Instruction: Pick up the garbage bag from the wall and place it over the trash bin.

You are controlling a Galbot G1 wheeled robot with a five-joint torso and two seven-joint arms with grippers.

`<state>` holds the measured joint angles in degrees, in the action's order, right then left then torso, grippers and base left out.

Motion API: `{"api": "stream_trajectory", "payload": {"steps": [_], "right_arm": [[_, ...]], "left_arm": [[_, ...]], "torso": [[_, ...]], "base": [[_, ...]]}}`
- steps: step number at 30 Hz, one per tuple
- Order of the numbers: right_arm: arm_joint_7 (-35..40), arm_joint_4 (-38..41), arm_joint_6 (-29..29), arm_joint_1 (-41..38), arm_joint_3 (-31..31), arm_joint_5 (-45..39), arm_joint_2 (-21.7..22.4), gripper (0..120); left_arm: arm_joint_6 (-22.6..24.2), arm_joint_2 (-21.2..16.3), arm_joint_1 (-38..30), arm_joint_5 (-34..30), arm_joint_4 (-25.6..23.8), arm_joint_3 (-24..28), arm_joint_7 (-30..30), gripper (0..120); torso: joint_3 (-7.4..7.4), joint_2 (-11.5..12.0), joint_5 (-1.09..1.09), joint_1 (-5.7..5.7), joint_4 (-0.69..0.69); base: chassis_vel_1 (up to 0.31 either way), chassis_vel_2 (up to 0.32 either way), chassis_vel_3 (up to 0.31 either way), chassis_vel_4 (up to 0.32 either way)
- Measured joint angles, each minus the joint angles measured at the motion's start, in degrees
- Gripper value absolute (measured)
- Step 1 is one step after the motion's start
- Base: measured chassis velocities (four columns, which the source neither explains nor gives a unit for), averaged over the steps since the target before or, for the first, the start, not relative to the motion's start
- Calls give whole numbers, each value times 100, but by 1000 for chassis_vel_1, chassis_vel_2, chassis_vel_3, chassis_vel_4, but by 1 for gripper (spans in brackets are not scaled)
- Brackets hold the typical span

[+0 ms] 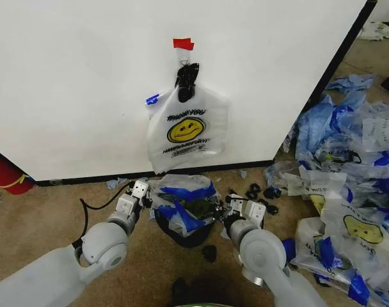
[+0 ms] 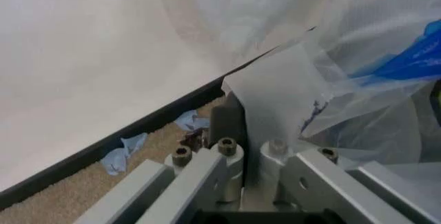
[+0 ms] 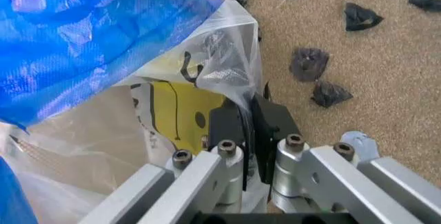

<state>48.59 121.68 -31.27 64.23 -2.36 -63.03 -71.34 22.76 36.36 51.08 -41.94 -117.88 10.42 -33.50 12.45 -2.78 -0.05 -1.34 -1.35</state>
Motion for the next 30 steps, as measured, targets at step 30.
{"api": "stream_trajectory", "payload": {"steps": [30], "right_arm": [[-169,335,84,196,-41,59,145,1]], "left_arm": [[-441,631,-208,344,1071,489,265,0]], "torso": [[0,0,-1,0,-2]], "base": [[0,0,0,0]]}}
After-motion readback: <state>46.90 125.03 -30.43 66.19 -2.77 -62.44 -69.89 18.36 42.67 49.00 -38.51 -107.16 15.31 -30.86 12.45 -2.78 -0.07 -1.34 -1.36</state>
